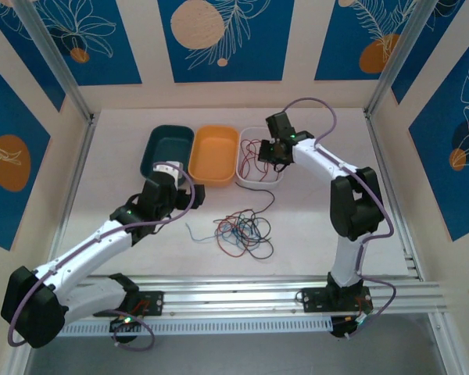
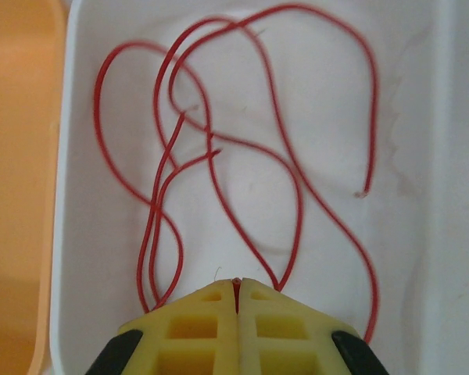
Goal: Untangle the cables
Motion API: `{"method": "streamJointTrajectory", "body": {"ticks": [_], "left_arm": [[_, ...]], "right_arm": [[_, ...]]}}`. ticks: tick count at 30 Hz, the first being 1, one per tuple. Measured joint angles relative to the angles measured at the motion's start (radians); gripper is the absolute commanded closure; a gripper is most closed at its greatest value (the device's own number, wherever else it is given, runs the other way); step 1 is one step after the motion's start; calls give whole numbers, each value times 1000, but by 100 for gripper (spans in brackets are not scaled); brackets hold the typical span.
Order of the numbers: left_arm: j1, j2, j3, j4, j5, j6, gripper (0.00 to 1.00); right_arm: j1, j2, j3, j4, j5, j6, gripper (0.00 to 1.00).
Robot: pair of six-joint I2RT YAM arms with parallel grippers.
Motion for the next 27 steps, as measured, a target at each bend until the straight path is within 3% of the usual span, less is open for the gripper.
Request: {"method": "streamJointTrajectory", "body": {"ticks": [14,22,27], "left_arm": [[1,1,-19,3,0,-19,0],[1,1,-22,3,0,-19,0],[1,1,-22,4,0,-19,0]], "right_arm": [[65,261,228,-212,11,-105,100],[66,287,286,-311,22,-92,100],[66,286,292,-342,35,-82,77]]}}
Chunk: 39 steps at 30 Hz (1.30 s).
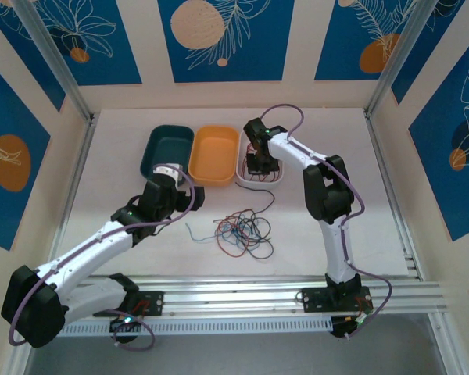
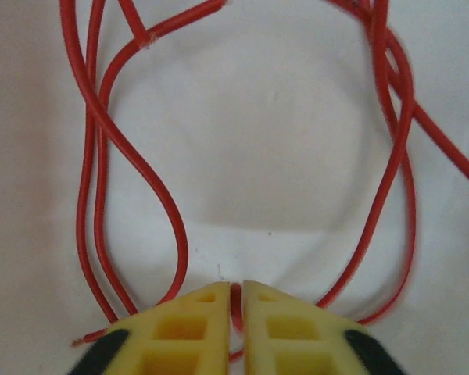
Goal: Untangle the cables
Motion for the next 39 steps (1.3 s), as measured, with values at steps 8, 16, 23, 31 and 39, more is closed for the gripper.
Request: {"method": "streamJointTrajectory", "body": {"ticks": [8,16,23,31,39], "left_arm": [[0,0,0,0,0,0,0],[0,-4,0,-6,-1,-26,0],[1,-20,-2,-11,-18,-88,0],[1,-21,-50,-3,-66,-158,0],[1,6,-79,51,-87,-202,0]], "right_arm": [[7,-68,-1,-21,0,8,61],[11,-255,-42,-4,4,14,59],[65,-453,-288,56,8,54,59],[254,-740,-671,120,9,166,63],[512,-850,-815,158,124,222,65]]}}
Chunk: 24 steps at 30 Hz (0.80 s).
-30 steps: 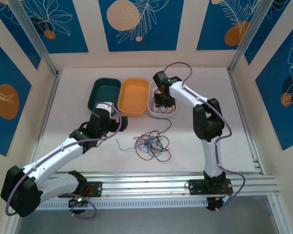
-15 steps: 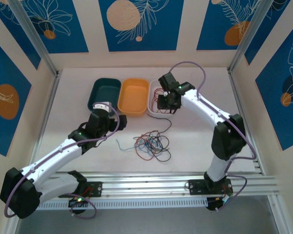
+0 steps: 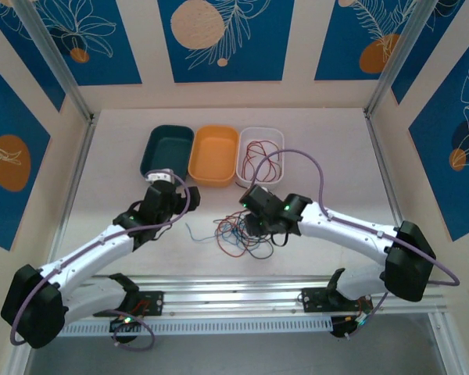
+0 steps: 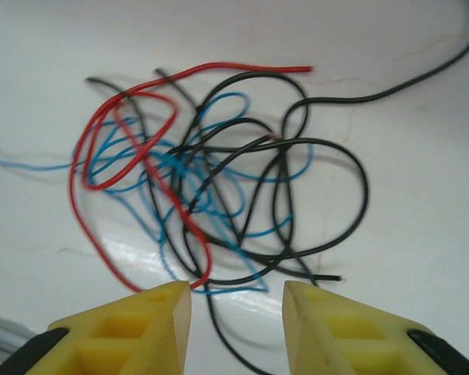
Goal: Untangle the cables
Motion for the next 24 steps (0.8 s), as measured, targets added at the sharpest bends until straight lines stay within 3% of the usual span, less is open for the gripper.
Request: {"method": "streamJointTrajectory", "body": {"ticks": [4,10,24], "left_arm": [[0,46,0,25,1,-18,0],[0,74,-3,51,2,-39,0],[0,74,-23,72,5,-38,0]], "right_arm": [[79,13,11,10,43,-4,67],[118,150,97,16,69,-35,68],[68,330,137,6,26,-52,69]]}}
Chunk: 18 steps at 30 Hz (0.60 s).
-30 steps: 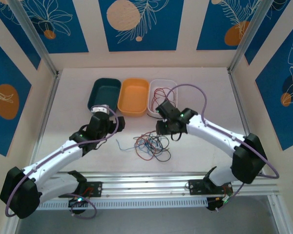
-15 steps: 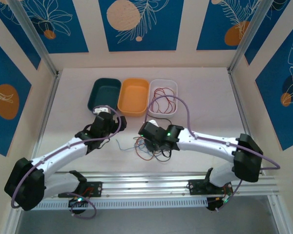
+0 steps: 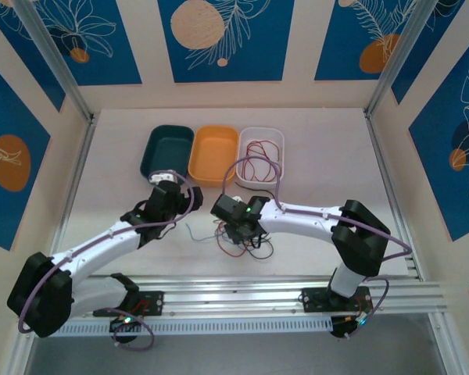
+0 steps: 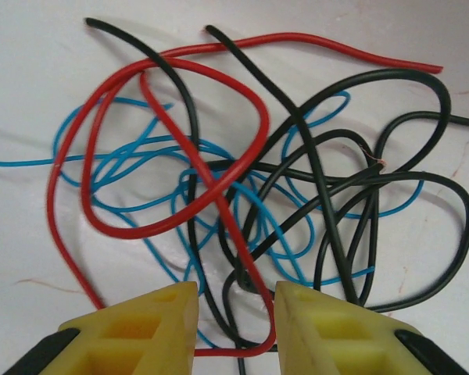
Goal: Untangle the cables
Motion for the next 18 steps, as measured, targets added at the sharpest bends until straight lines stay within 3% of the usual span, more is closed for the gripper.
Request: {"method": "streamJointTrajectory", "body": {"ticks": [9,18], "left_arm": [[0,0,0,0,0,0,0],[0,0,0,0,0,0,0]], "right_arm": [[-39,12,-3,1,-30,8,69],[-59,34,-35,33,-72,15,78]]}}
